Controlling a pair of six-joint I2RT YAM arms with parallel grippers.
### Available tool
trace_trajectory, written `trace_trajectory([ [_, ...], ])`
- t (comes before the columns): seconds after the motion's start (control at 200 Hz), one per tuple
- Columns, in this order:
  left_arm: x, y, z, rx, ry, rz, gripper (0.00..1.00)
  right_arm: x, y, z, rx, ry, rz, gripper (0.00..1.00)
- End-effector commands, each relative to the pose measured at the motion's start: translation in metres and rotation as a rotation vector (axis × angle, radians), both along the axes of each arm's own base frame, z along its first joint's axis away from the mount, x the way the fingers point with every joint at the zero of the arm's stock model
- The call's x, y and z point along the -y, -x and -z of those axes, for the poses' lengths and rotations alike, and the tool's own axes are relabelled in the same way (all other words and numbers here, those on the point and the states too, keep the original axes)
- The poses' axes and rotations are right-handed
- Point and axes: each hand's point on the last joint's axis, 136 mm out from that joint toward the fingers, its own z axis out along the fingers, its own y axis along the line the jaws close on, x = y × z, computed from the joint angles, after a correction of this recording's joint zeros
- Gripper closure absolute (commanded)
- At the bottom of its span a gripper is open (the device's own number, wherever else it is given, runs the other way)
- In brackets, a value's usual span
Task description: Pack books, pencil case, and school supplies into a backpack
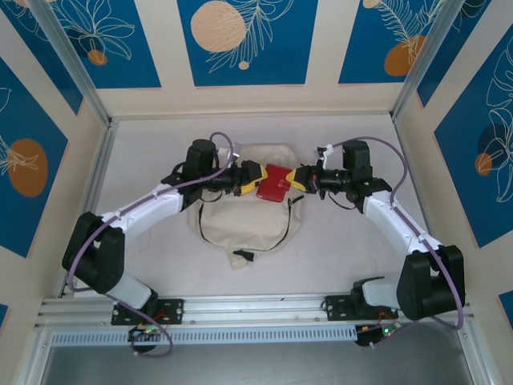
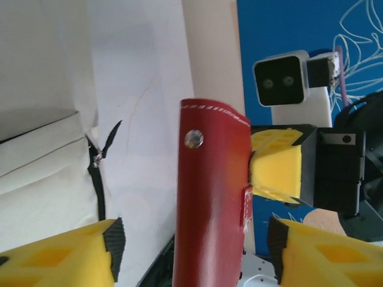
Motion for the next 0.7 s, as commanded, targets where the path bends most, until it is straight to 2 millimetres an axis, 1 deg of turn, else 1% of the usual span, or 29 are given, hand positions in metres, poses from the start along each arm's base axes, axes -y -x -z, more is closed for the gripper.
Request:
trace_trajectory([
  [0.0,0.013,0.004,-0.025,0.042,0.065,0.058,0.41,-0.012,0.003,-0.024,0.043,-0.077,-0.079,0.99],
  [0.095,0.014,0.005,-0.025,0.040,0.068,0.065,0.50,-0.014,0.002,-0.026,0.051,-0.082,-0.088,0.99],
  [0.17,0.014,0.006,-0.027,0.044,0.074,0.070,0.62,-0.014,0.001,-0.026,0.055,-0.084,-0.089,0.98],
  [0.25,0.014,0.005,-0.028,0.052,0.075,0.064,0.78,-0.014,0.001,-0.023,0.051,-0.067,-0.086,0.94],
  [0.28,0.014,0.005,-0.028,0.053,0.070,0.062,0.83,-0.013,0.000,-0.020,0.046,-0.051,-0.077,0.90],
  [0.305,0.012,0.003,-0.026,0.054,0.061,0.051,0.85,-0.012,0.000,-0.016,0.038,-0.031,-0.067,0.86],
  [0.395,0.000,-0.002,-0.017,0.063,-0.006,0.002,0.88,-0.002,-0.003,0.003,0.015,0.096,-0.009,0.65],
  [0.435,-0.009,-0.005,-0.011,0.061,-0.054,-0.030,0.88,0.005,-0.006,0.012,0.007,0.167,0.021,0.57],
  [0.485,-0.024,-0.010,-0.004,0.063,-0.112,-0.077,0.88,0.012,-0.008,0.022,0.010,0.255,0.050,0.51],
  [0.5,-0.029,-0.011,-0.001,0.062,-0.134,-0.095,0.85,0.013,-0.009,0.025,0.008,0.281,0.056,0.50],
  [0.58,-0.064,-0.019,0.010,0.066,-0.260,-0.195,0.85,0.019,-0.014,0.039,0.023,0.440,0.069,0.47],
  [0.695,-0.115,-0.022,0.024,0.061,-0.433,-0.327,0.85,0.015,-0.026,0.056,0.075,0.689,0.036,0.47],
])
